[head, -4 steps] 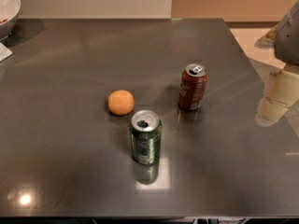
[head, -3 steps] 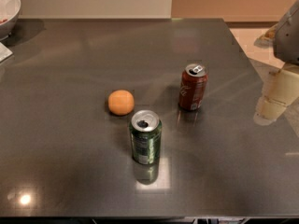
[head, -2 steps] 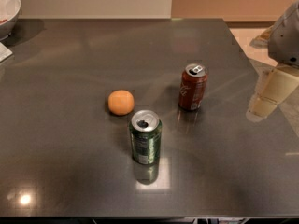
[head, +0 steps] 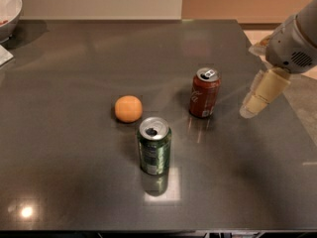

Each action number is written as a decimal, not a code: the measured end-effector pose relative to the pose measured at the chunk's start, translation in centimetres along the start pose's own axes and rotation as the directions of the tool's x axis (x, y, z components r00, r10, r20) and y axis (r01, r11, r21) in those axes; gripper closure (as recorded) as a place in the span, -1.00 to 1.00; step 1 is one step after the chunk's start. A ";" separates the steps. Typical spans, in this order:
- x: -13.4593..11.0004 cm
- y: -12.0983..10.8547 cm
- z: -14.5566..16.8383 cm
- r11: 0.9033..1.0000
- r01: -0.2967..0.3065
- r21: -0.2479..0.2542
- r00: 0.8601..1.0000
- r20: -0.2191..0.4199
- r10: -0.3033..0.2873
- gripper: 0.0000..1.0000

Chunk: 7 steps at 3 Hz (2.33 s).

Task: Move coke can near green can

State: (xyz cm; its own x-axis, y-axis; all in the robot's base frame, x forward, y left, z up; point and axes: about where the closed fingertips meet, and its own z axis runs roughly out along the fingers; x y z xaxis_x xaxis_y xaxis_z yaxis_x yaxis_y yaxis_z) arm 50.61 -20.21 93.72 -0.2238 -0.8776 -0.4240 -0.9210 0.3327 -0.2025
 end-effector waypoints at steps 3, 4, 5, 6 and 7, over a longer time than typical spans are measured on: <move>-4.1 -2.0 6.1 0.993 -0.018 -0.116 0.985 0.170 0.037 -1.00; -5.2 -1.5 7.2 0.990 -0.003 -0.143 0.981 0.193 0.031 -1.00; -5.8 -1.2 7.8 0.988 0.004 -0.154 0.980 0.196 0.027 -0.65; -5.8 -0.8 7.9 0.987 0.003 -0.162 0.980 0.195 0.029 -0.17; -5.8 0.0 7.4 0.984 0.008 -0.176 0.980 0.198 0.028 0.28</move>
Offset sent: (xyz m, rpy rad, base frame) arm 0.0616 0.0479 -0.0364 0.2271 0.0602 0.0400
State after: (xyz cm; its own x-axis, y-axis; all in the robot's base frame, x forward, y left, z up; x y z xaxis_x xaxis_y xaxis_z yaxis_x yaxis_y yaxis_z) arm 54.31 -12.55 89.70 -0.1814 -0.7821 -0.5961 -0.9645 0.2597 -0.0472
